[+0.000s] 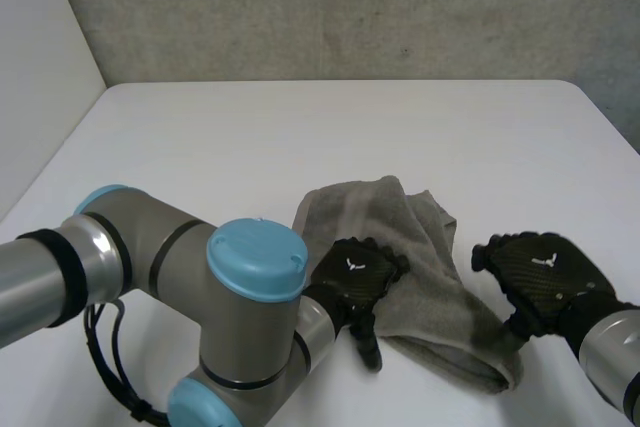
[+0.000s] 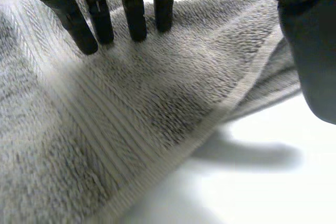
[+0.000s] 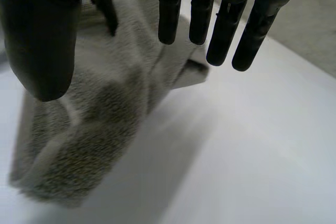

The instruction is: Fold the towel.

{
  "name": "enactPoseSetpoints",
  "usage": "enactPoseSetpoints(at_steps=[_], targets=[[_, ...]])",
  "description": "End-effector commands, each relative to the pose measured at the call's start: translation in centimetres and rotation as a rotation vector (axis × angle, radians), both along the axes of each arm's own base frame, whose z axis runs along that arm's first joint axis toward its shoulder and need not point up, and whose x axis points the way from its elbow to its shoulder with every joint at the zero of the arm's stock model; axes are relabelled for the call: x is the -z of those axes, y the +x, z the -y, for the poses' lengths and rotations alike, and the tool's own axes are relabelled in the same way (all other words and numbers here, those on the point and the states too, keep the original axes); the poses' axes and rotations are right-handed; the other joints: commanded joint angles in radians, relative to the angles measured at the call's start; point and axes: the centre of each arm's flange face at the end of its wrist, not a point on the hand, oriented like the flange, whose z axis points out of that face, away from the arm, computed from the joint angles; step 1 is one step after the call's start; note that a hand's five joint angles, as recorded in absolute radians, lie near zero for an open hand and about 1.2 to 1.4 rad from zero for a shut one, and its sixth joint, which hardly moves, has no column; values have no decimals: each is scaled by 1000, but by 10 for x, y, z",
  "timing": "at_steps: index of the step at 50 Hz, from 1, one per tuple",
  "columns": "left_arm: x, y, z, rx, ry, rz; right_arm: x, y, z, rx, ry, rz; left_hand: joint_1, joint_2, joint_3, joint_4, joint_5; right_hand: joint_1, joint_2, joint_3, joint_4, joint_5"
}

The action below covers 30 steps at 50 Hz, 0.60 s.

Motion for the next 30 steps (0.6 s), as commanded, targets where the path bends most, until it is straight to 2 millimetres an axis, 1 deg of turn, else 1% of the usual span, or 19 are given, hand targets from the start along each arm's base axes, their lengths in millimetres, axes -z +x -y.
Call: enactPoseSetpoints(at_steps=[1,3,6,8,9,11,12,16,17,19,20,22,23,24,25,27,30], targets=[[-9,9,-6,0,20,21,13,2,-10,-57,90,-22,-61,-61,-53,-52,-36,-34,-29,-23,-21,7],[-11,9,-7,-3,16,19,20,3,-8,-61,118,-30,-58,-58,-50,-49,-33,13,17,24,26,54],[-11,9,-7,-3,15,18,23,4,-5,-59,126,-33,-58,-58,-50,-49,-33,78,82,89,91,119],[-9,7,-6,-2,3,8,28,5,3,-58,123,-31,-49,-49,-41,-41,-24,209,214,220,222,250],[-9,7,-6,-2,3,8,28,6,3,-58,123,-31,-49,-49,-41,-40,-24,210,214,221,223,251],[-7,2,-3,3,-24,-18,34,6,12,-52,116,-28,-35,-34,-26,-26,-10,260,264,271,272,301],[-7,2,-3,3,-24,-18,34,6,12,-52,116,-28,-35,-34,-26,-26,-10,260,264,271,273,301],[3,-6,-5,20,-44,-35,41,8,21,-48,116,-33,-20,-19,-12,-11,5,301,305,312,313,342],[3,-6,-5,20,-44,-35,41,8,21,-48,116,-33,-20,-19,-11,-11,5,301,305,312,314,342],[10,-10,-6,32,-42,-32,42,10,27,-47,104,-27,9,10,18,18,34,406,410,417,419,447],[10,-10,-6,32,-42,-32,42,10,27,-47,104,-27,9,10,18,18,34,407,411,417,419,447],[16,-12,-5,32,-38,-25,37,12,34,-45,64,-7,27,28,35,36,52,640,645,651,653,681],[16,-12,-5,32,-38,-25,37,12,34,-45,64,-7,27,28,35,36,52,641,646,652,654,682],[18,-14,-7,35,-34,-24,34,14,37,-47,41,3,27,28,35,36,52,755,759,766,768,796],[18,-14,-7,35,-34,-24,34,14,37,-47,40,3,27,28,35,36,52,756,760,767,769,797],[18,-16,-9,43,-36,-27,31,17,41,-52,3,15,33,33,41,42,58,942,947,953,955,983],[16,-19,-8,42,-43,-36,28,18,45,-48,-16,29,88,89,97,97,113,943,947,954,956,984]])
